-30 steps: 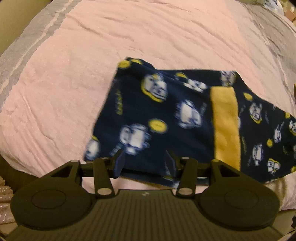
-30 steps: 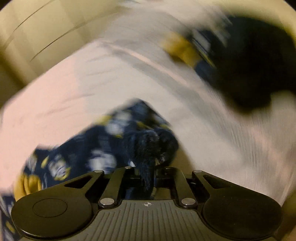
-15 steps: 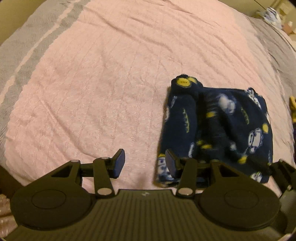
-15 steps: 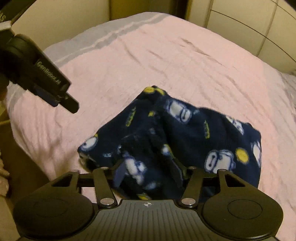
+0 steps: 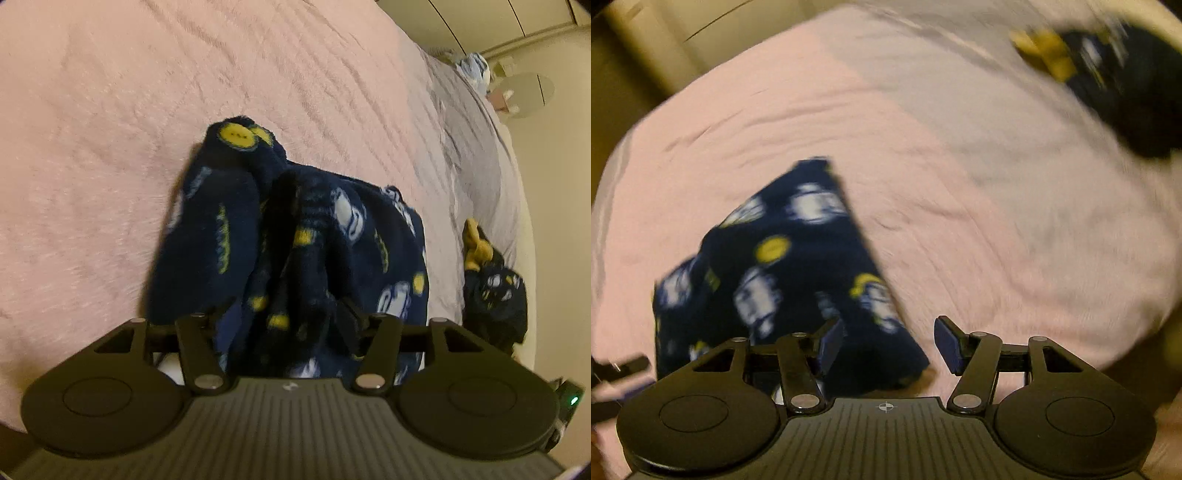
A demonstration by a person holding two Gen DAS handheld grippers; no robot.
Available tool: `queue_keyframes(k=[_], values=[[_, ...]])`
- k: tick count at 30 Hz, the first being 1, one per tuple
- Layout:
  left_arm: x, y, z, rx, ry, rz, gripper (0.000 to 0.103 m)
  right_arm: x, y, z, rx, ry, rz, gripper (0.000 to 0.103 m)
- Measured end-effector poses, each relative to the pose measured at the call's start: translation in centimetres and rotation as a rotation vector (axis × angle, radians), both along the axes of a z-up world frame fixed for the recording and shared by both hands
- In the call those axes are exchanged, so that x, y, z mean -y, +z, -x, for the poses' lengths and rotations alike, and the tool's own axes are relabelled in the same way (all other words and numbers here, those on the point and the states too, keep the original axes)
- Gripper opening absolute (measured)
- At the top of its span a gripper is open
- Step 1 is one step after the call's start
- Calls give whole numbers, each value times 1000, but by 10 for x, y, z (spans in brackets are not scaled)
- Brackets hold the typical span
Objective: Fold clothes
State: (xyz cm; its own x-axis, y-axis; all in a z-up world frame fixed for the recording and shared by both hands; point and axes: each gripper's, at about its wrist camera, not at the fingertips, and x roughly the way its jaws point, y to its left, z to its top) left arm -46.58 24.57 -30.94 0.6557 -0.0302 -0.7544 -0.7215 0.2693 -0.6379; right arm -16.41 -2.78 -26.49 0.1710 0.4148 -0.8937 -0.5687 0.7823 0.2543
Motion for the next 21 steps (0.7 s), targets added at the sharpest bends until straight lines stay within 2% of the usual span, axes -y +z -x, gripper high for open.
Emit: queue_keyframes(k=[6, 8, 10, 11, 12, 15, 19, 21], values=[[0, -35, -17, 2, -1, 36, 64, 14, -36, -41, -166, -186, -26, 59], [3, -42, -21, 4, -8, 27, 67, 16, -50, -49, -231, -229, -37, 59], [5, -46, -24, 9, -15, 10, 65, 16, -62, -54, -288, -261, -49, 59], [6, -45, -24, 23, -15, 1, 51, 16, -65, -55, -302, -265, -52, 59], [9, -42, -23, 37, -20, -15, 28, 14, -67, -55, -309, -265, -49, 59], [18, -15, -16, 90, -69, -103, 20, 9, -65, -52, -296, -238, -46, 59], [26, 32, 9, 190, -76, -254, 19, -6, -47, -39, -207, -127, -47, 59], [26, 37, 21, 162, -70, -288, 20, -17, -41, -26, -160, -40, -36, 59]])
